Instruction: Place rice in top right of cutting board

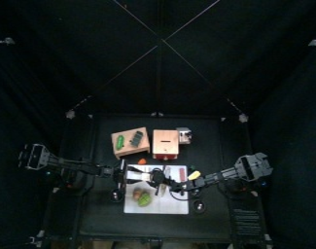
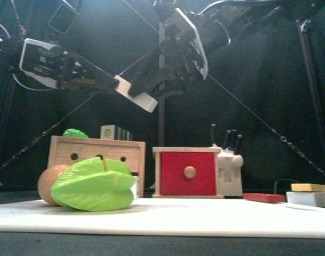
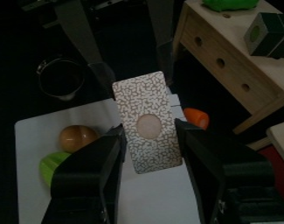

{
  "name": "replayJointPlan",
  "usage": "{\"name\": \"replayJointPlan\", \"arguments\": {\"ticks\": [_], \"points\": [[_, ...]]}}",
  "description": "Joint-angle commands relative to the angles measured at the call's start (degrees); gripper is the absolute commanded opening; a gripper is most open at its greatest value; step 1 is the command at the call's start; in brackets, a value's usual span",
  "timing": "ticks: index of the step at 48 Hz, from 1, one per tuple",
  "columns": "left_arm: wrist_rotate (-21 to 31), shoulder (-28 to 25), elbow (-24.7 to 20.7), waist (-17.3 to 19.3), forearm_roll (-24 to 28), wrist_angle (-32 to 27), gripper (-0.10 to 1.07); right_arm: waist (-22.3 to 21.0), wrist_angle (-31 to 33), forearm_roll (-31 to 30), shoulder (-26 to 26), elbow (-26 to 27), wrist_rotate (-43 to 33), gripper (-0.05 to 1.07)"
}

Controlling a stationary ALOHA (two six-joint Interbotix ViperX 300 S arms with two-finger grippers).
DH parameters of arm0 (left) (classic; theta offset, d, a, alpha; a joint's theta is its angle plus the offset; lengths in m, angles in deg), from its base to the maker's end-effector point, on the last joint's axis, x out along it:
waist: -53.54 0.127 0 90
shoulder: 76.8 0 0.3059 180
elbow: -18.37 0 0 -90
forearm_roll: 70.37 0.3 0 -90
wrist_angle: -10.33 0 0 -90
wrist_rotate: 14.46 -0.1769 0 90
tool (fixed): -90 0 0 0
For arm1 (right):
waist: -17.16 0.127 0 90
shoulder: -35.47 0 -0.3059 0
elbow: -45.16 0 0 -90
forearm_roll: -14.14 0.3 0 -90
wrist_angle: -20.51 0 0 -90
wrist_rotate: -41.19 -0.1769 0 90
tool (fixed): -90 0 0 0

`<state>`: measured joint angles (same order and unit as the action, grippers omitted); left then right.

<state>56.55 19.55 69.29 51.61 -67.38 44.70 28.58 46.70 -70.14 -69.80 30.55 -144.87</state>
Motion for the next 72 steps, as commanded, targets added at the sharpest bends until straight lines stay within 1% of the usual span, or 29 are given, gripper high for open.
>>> {"name": "replayJointPlan", "arguments": {"ticks": [1, 6, 10, 17, 20, 26, 33, 42, 47, 53, 58, 65, 72], "points": [[0.0, 0.35, -1.41, 0.18, -0.53, 0.44, 0.73, -0.18, 0.35, 0.97, 1.14, 1.32, -0.35, 0.72], [0.0, 0.35, -1.32, 0.44, -1.05, 0.53, 0.82, -0.26, 0.35, 2.29, 1.32, 1.14, -0.35, 0.72], [-0.09, 0.35, -1.14, 0.53, -1.49, 0.53, 0.87, -0.18, 0.35, 3.6, 1.41, 0.88, -0.35, 0.72], [-0.09, 0.44, -0.88, 0.62, -2.11, 0.7, 0.87, -0.18, 0.53, 5.27, 1.76, 0.35, -0.44, 0.72], [0.0, 0.44, -0.79, 0.7, -2.55, 0.88, 0.87, -0.26, 1.32, 7.12, 2.11, 0.35, -0.53, 0.72], [0.0, 0.7, -0.18, 1.93, -4.92, 1.49, 0.87, -0.26, 4.22, 14.5, 3.34, 0.53, -0.35, 0.72], [-0.35, 1.41, 0.7, 2.46, -7.38, 2.72, 0.87, -0.26, 8.79, 23.47, 5.27, 0.26, -0.44, 0.72], [-0.35, 2.81, 1.67, 2.55, -7.91, 2.99, 0.87, -2.72, 17.23, 41.31, 5.8, 0.18, -0.53, 0.72], [-0.18, 2.99, 1.93, 2.46, -7.91, 2.9, 0.87, -3.69, 20.83, 48.08, 4.83, -0.26, -0.79, 0.72], [-0.18, 2.99, 2.02, 2.46, -7.91, 2.9, 0.87, -4.48, 24.26, 51.68, 4.13, -0.7, -1.58, 0.72], [-0.09, 2.99, 2.02, 2.46, -7.91, 2.9, 0.87, -4.92, 25.05, 54.58, 2.72, -0.7, -3.78, 0.72], [-0.09, 2.99, 2.2, 2.46, -7.91, 2.64, 0.87, -4.92, 24.79, 54.58, 0.53, -1.85, -11.43, 0.72], [-0.18, 2.99, 2.29, 2.46, -7.91, 2.64, 0.87, -4.83, 24.17, 51.68, 0.09, -3.34, -18.46, 0.72]]}}
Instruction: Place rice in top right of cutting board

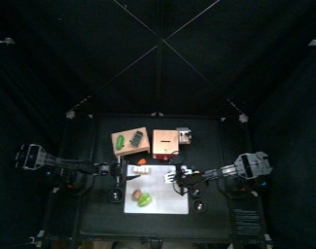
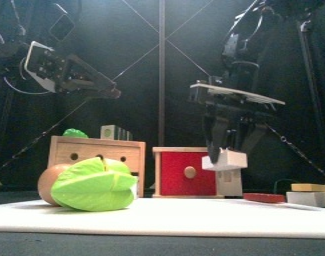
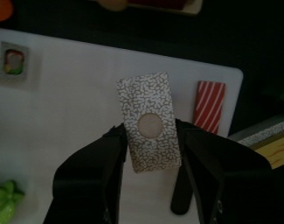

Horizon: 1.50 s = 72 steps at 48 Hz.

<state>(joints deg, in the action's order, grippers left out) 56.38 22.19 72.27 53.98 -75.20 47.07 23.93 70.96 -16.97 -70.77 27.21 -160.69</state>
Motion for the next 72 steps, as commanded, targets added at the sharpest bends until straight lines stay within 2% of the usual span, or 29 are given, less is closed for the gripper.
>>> {"name": "replayJointPlan", "arguments": {"ticks": [1, 9, 16, 36, 48, 72], "points": [[0.0, 0.35, -0.7, 0.09, -0.09, 0.26, 0.87, -0.09, -0.18, -1.76, 1.05, -0.18, -3.43, 0.72], [0.0, 0.35, -0.62, 0.09, -0.09, 0.18, 0.87, 0.18, -0.26, -2.9, 0.35, -0.88, -9.67, 0.72], [0.09, 0.35, -0.7, 0.09, -0.09, 0.18, 0.87, 0.18, -1.49, -2.64, -0.88, -1.49, -11.87, 0.72], [0.09, 0.35, -0.62, 0.09, -0.09, 0.0, 0.87, -0.09, -3.69, -0.09, -1.67, -3.25, -12.13, 0.73], [0.09, 0.35, -0.53, 0.09, -0.09, 0.0, 0.87, -0.09, -5.8, -0.09, -1.67, -4.39, -12.13, 0.77], [0.09, 0.35, -0.53, 0.09, -0.09, 0.0, 0.87, -0.18, -5.8, -1.85, -0.88, -4.04, -11.95, 0.79]]}}
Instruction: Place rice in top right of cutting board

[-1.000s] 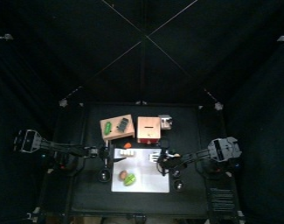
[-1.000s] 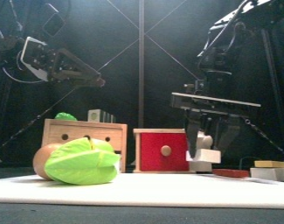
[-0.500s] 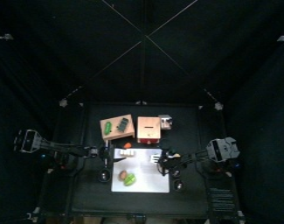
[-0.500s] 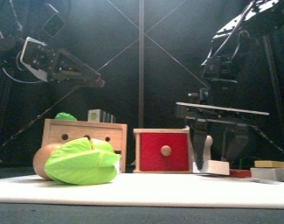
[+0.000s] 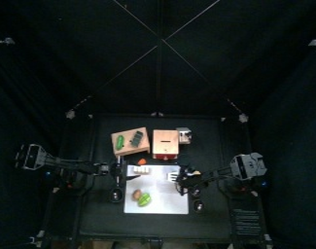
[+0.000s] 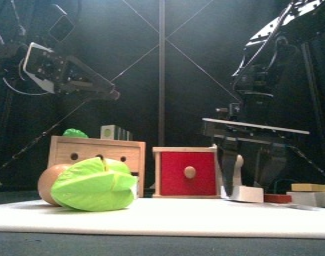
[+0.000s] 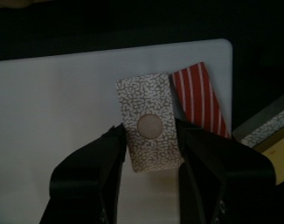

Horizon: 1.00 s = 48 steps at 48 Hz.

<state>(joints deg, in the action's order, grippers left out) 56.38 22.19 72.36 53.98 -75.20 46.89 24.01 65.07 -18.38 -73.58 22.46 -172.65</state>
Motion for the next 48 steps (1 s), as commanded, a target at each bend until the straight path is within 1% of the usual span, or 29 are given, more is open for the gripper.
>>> {"name": "replayJointPlan", "arguments": {"ticks": [1, 29, 35, 45, 48], "points": [[0.18, 0.35, -0.7, 0.09, -0.09, 0.18, 0.87, -0.26, 0.09, -0.53, 1.93, 0.7, 0.0, 0.79], [0.09, 0.35, -0.62, 0.0, -0.09, 0.09, 0.87, -0.26, -0.18, -1.67, 2.02, 0.62, -0.09, 0.8], [0.09, 0.35, -0.7, -0.09, -0.09, 0.09, 0.87, -0.26, -0.18, -2.72, 1.93, 0.7, -0.09, 0.85], [0.09, 0.35, -0.62, -0.09, -0.09, 0.09, 0.87, -0.26, -0.18, -2.46, 1.93, 0.88, 0.0, 1.01], [0.09, 0.35, -0.62, -0.09, -0.09, 0.09, 0.87, -0.26, 0.26, -2.81, 2.02, 1.23, 0.0, 1.02]]}}
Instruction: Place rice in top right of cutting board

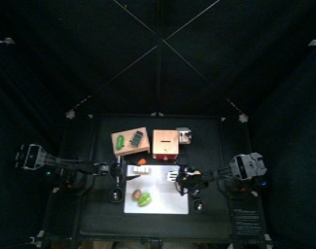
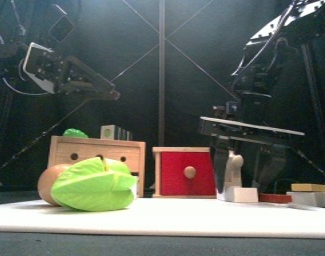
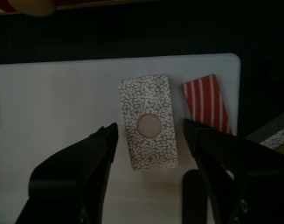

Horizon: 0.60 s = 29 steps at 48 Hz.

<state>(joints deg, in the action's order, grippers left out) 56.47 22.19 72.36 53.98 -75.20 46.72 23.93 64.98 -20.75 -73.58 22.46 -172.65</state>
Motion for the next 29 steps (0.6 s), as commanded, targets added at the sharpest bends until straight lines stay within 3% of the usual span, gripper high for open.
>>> {"name": "replayJointPlan", "arguments": {"ticks": [1, 15, 29], "points": [[0.0, 0.35, -0.62, -0.09, -0.09, 0.26, 0.87, -0.18, 0.62, -0.35, 2.11, 1.32, 0.09, 1.02], [0.0, 0.35, -0.62, -0.09, -0.09, 0.26, 0.87, -0.09, 5.8, -1.85, 4.04, 4.75, 1.14, 1.02], [0.0, 0.35, -0.53, -0.09, -0.09, 0.26, 0.87, 0.09, 7.21, -8.7, 10.9, 3.78, 3.25, 1.02]]}}
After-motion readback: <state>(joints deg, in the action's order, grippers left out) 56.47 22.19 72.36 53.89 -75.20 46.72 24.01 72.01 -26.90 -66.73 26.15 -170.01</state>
